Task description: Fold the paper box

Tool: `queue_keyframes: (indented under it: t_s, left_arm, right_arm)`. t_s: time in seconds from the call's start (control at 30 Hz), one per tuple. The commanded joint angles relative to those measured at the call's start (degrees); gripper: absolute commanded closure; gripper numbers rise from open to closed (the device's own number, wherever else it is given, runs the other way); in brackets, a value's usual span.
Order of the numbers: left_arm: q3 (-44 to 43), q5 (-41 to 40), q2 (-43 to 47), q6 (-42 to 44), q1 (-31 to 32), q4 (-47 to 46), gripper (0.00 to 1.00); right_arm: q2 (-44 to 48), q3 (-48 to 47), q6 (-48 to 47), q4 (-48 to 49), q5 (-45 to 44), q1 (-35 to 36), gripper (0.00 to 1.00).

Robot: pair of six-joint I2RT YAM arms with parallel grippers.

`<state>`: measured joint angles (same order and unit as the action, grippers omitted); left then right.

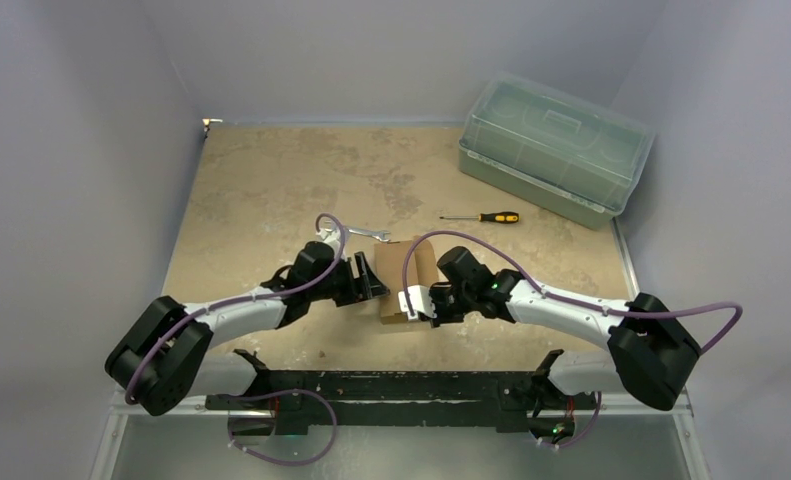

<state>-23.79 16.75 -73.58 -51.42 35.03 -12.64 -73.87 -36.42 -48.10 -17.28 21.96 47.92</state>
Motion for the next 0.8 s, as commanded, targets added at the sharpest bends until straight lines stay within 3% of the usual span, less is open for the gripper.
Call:
queue_keyframes:
  t_s: [0.0,0.33,0.57,0.77]
  left_arm:
    - [-1.2,-0.8,0.8,-2.1,2.3,-4.9,0.35]
    - [-2.0,-7.1,-1.5,-5.4,6.8,-3.6,0.46]
    - [-2.3,-8.4,-2.8,-6.2,7.6,-3.7,0.57]
    - [-2.5,-8.7,-3.6,-6.5,8.0,-3.8,0.62]
  right_arm:
    - [-0.3,-1.5,-0.8,1.2,0.0,-0.3,1.00]
    - [0.1,-1.9,-1.0,0.3,1.1,-0.2,1.00]
    - [0.6,-2.1,-0.2,0.8,1.3,-0.3,1.00]
    - [0.7,-2.5,0.4,0.7,1.8,-0.3,1.00]
